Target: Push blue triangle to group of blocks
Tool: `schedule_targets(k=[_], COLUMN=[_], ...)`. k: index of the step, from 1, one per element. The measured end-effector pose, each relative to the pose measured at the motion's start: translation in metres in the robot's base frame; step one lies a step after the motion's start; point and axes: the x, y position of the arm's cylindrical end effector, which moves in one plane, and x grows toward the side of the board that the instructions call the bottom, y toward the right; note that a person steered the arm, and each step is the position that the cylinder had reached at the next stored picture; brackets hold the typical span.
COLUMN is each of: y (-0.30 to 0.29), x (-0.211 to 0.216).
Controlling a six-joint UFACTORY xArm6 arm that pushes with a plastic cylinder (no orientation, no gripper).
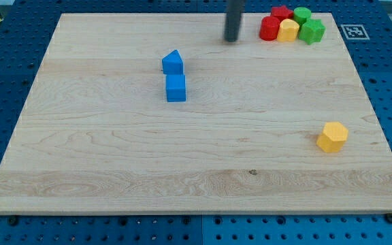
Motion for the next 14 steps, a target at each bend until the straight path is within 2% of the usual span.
schedule_targets(k=[1,2,3,6,7,9,11,14], y=[-0.078,-0.132,-0.146,-0.047,-0.037,-0.086,-0.046,-0.041], x=[0.007,0.067,0.106,0.079,0.063,0.044,0.034,-0.025])
